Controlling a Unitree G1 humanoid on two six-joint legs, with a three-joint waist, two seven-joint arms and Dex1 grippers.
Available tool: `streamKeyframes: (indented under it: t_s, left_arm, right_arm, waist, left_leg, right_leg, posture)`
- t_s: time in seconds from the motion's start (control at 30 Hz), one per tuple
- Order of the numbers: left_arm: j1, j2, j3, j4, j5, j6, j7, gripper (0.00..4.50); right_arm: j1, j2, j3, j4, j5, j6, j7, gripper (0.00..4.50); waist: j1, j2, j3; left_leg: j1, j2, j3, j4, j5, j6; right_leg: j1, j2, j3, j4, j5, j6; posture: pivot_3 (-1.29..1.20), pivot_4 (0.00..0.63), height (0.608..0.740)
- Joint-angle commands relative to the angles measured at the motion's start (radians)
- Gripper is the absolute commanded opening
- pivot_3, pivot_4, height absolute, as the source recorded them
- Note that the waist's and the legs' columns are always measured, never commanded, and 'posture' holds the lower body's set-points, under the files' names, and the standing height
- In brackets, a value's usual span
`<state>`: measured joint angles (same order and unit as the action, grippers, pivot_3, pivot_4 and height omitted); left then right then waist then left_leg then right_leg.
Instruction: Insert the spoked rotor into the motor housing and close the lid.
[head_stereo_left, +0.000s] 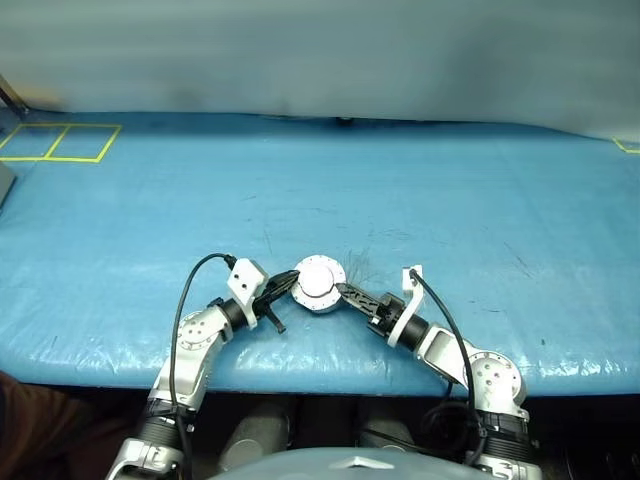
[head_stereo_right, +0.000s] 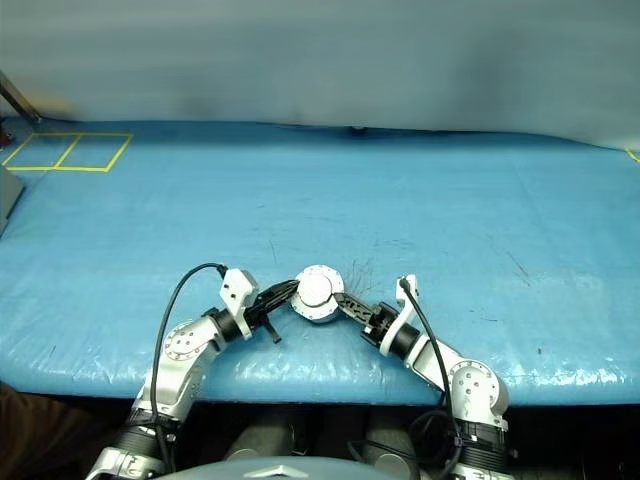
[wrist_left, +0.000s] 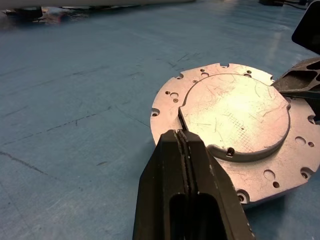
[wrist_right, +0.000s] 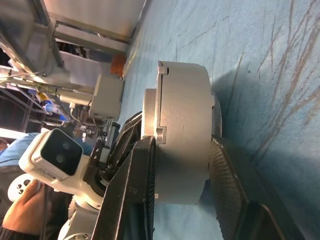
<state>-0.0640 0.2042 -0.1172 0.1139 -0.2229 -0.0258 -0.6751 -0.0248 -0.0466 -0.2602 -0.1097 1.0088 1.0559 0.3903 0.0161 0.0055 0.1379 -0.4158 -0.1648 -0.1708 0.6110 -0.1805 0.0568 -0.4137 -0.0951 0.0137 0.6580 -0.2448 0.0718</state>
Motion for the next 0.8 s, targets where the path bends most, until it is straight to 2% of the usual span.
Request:
streamKeyframes:
  t_s: [0.03,0.2,0.37,0.47,0.63,0.8]
  left_arm:
    - [-0.024,-0.079,0.096,-0.045,-0.133,0.091,0.094,0.00]
    - [-0.039,-0.128,0.177,-0.108,-0.313,0.269,0.121,0.00]
    - [-0.067,-0.142,0.228,-0.151,-0.412,0.351,0.147,0.00]
    - [-0.083,-0.146,0.239,-0.174,-0.475,0.400,0.132,0.60]
    - [-0.106,-0.188,0.278,-0.213,-0.679,0.542,0.139,2.26]
    - [-0.098,-0.194,0.282,-0.220,-0.766,0.631,0.151,3.96]
  right_arm:
    - [-0.039,0.040,-0.079,-0.003,0.113,-0.025,-0.046,1.15]
    - [-0.086,0.071,-0.138,-0.015,0.208,-0.051,-0.120,1.15]
    - [-0.132,0.083,-0.166,-0.029,0.292,-0.077,-0.161,1.15]
    - [-0.153,0.086,-0.161,-0.043,0.335,-0.090,-0.184,1.15]
    - [-0.184,0.090,-0.135,-0.054,0.390,-0.105,-0.202,1.15]
    - [-0.189,0.089,-0.107,-0.047,0.408,-0.113,-0.209,1.15]
  waist:
    - [-0.001,0.000,0.002]
    - [-0.005,-0.001,0.010]
    - [-0.014,-0.002,0.010]
    - [-0.019,-0.002,0.010]
    - [-0.027,-0.002,0.010]
    - [-0.029,-0.002,0.010]
  left_leg:
    - [-0.001,0.000,0.000,0.000,0.000,0.000]
    - [-0.005,0.000,0.000,0.001,0.000,0.000]
    - [-0.014,-0.001,0.000,0.002,0.002,0.003]
    - [-0.015,-0.001,0.000,0.002,0.002,0.003]
    - [-0.015,-0.001,0.000,0.003,0.002,0.003]
    - [-0.014,0.000,0.000,0.003,0.002,0.004]
  right_leg:
    - [-0.001,0.000,0.000,0.000,0.000,0.000]
    - [-0.005,0.000,-0.001,0.000,0.003,0.006]
    - [-0.014,0.001,0.000,0.001,0.007,0.000]
    - [-0.014,0.001,0.000,0.001,0.007,0.000]
    - [-0.014,0.001,0.000,0.001,0.007,0.000]
    - [-0.013,0.001,0.000,0.002,0.007,0.000]
  posture:
    - [0.00,0.150,0.740]
    - [0.00,0.150,0.740]
    - [0.00,0.150,0.740]
    - [0.00,0.150,0.740]
    - [0.00,0.150,0.740]
    - [0.00,0.150,0.740]
